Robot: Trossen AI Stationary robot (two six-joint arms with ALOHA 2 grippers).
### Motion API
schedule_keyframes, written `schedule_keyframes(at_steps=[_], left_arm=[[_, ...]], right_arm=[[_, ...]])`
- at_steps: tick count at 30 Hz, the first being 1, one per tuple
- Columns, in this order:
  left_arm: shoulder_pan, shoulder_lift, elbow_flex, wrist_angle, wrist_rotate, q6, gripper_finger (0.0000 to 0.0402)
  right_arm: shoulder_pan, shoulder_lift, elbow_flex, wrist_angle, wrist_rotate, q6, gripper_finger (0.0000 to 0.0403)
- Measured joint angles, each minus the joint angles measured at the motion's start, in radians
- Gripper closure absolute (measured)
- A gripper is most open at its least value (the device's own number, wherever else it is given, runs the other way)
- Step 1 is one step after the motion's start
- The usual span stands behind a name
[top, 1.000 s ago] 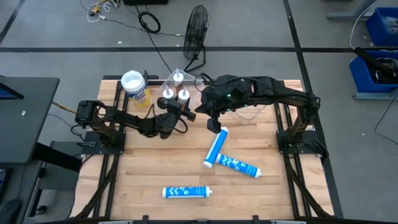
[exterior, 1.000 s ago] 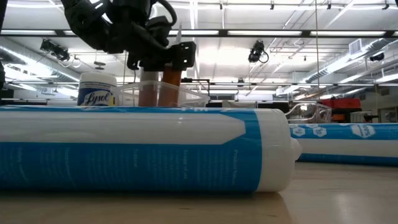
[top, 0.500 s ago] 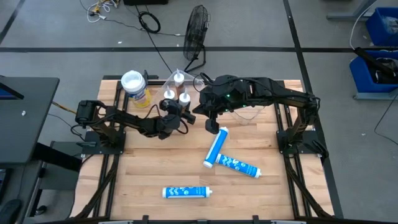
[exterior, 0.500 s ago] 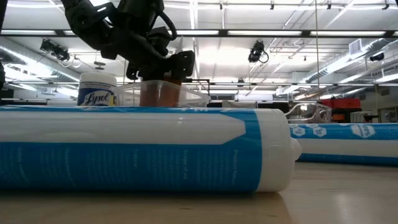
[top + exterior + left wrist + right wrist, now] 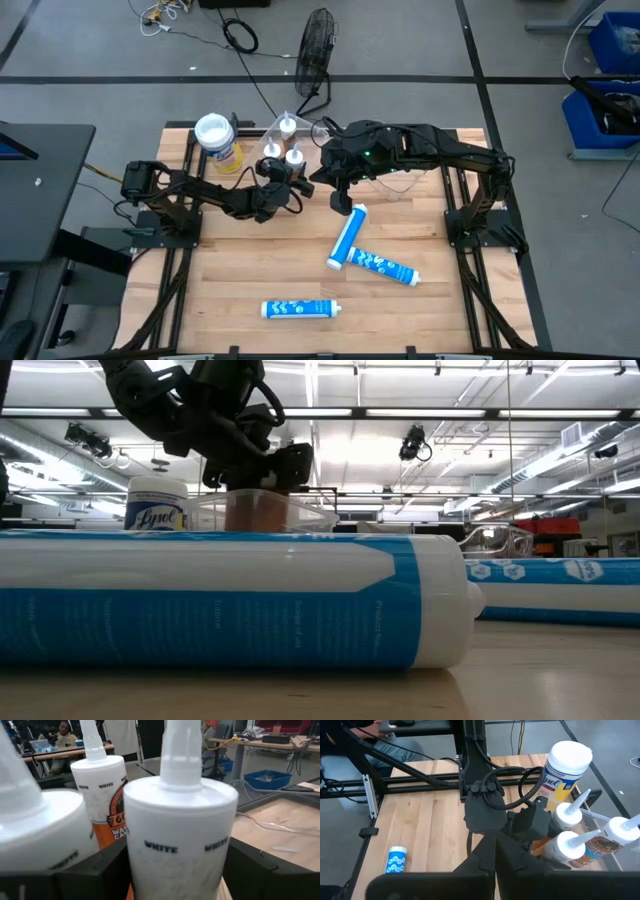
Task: Pick & place silicon tubes, Sealant and Lysol wipes
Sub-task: Put the brown sealant into the white transparent bin
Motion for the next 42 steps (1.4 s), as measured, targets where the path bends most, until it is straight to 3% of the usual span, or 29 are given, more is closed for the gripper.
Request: schedule_keyframes(at_steps=[7, 16, 24, 37, 42], left_arm=[[-0.004, 0.000, 0.000, -0.001, 0.002, 0.001, 0.0109], [-0.051, 0.000, 0.000, 0.022, -0.027, 0.038, 0.0110], [-0.074, 0.000, 0.000, 0.170, -0.056, 0.202, 0.0110], [-0.103, 0.000, 0.000, 0.519, -0.057, 0.605, 0.0110], [-0.103, -0.022, 0.000, 0.556, -0.054, 0.663, 0.0110]], right_arm=[[0.000, 0.000, 0.000, 0.002, 0.000, 0.000, 0.0402], [0.000, 0.000, 0.001, 0.002, 0.000, -0.008, 0.0402], [0.000, 0.000, 0.001, 0.021, 0.000, 0.008, 0.0402], [0.001, 0.000, 0.001, 0.040, 0.000, 0.046, 0.0402], [0.001, 0.000, 0.001, 0.045, 0.000, 0.051, 0.0402]])
